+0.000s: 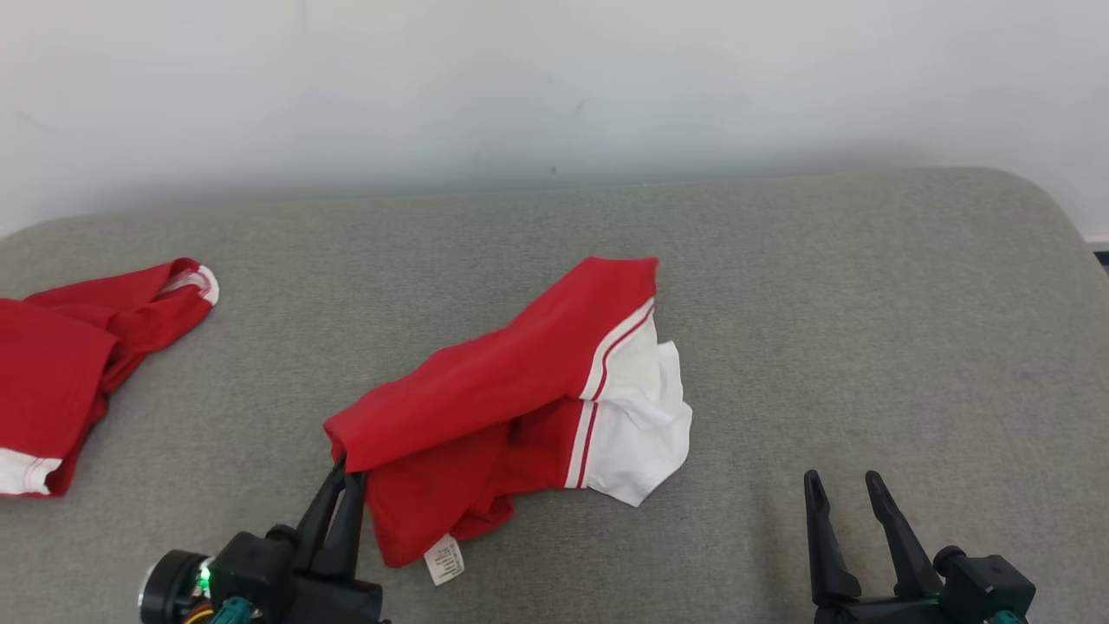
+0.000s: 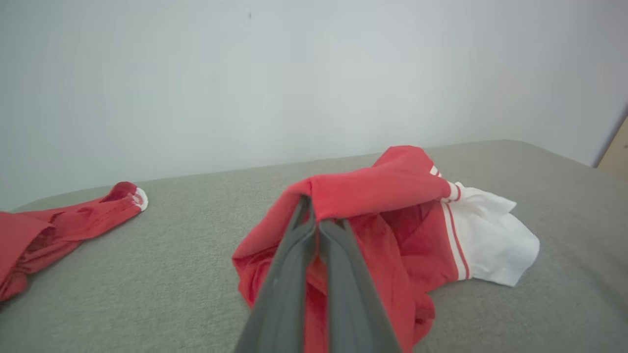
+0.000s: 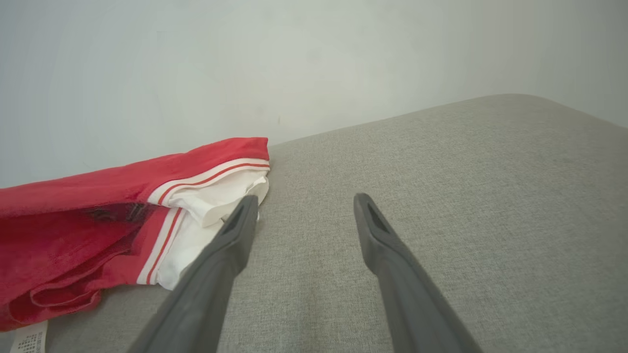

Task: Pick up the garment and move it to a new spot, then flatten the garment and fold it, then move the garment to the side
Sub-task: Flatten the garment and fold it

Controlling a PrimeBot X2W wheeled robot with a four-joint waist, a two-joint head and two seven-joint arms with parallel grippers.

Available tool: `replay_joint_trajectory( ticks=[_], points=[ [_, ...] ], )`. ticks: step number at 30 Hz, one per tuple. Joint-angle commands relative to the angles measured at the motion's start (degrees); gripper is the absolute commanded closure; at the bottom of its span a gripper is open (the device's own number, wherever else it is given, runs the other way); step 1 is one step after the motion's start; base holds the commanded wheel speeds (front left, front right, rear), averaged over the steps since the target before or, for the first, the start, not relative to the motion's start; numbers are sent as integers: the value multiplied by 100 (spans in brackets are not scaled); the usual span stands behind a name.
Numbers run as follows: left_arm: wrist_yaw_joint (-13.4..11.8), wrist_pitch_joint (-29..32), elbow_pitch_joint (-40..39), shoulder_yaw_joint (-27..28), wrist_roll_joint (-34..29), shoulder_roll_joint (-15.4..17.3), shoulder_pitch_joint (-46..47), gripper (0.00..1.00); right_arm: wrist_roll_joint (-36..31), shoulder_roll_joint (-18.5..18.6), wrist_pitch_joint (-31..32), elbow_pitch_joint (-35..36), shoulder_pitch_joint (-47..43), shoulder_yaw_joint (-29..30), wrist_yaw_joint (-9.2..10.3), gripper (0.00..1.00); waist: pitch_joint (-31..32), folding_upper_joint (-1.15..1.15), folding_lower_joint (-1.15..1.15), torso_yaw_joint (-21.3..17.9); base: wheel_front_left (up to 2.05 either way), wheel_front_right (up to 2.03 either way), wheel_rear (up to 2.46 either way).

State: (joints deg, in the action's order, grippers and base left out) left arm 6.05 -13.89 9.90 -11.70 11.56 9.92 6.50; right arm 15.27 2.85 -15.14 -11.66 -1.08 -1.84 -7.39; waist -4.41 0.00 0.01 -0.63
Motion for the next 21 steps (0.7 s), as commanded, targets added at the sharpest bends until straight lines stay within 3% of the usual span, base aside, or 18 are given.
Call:
replay_joint_trajectory(
  ticks=[1, 6, 12, 21],
  points=[
    [-54, 67, -169, 21, -92, 105, -117, 100, 55, 7, -12, 7, -41, 21, -20, 0, 7, 0, -1, 91, 0, 0, 0],
    [-195, 370, -773, 133, -226, 452, -485, 100, 60, 7, -12, -16, -72, 31, -20, 0, -5, 0, -1, 132, 0, 0, 0],
    [-214, 509, -883, 107, 25, 340, -918, 100, 74, 5, -12, -36, -82, 30, -20, 0, 16, 0, -1, 137, 0, 0, 0],
    [-1, 87, 780, -419, 380, -182, -944, 100, -28, 6, -13, -69, -103, 2, -20, 0, 153, 0, -1, 147, 0, 0, 0]
  ],
)
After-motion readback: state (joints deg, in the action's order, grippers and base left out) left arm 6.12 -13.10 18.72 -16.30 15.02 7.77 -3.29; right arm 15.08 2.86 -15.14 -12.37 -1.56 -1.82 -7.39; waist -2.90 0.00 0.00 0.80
